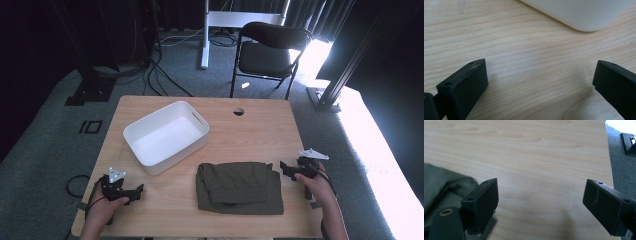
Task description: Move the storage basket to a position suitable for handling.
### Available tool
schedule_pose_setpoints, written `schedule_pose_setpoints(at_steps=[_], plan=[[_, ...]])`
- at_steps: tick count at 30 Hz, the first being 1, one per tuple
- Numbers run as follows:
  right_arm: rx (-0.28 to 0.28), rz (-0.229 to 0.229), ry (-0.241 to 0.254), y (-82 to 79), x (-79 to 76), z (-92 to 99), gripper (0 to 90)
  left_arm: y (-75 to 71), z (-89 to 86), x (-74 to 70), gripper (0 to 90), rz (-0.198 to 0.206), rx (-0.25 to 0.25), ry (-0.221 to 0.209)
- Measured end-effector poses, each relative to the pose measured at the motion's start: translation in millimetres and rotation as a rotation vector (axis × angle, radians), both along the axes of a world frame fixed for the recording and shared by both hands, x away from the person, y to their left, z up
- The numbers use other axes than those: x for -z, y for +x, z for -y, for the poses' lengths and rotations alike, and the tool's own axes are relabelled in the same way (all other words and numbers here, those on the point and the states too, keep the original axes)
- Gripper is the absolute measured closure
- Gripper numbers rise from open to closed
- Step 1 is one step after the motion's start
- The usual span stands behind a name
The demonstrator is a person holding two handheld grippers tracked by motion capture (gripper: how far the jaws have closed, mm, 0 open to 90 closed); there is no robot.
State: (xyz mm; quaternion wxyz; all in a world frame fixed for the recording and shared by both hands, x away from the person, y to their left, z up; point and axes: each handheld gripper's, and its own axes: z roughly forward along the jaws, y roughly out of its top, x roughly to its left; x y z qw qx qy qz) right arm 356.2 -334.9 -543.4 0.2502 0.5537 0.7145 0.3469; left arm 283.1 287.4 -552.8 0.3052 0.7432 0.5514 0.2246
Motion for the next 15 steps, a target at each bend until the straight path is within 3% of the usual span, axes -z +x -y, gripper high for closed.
schedule_pose_setpoints(at_steps=[9,15], plan=[[-0.033,0.046,0.029,19.1,-9.3,-18.9,13.0,3.1,3.0,-7.6,1.1,0.012,0.004,0.002],[-0.059,0.061,0.015,29.8,-15.1,-35.7,13.2,4.6,4.8,-7.5,1.2,0.011,0.003,-0.003]])
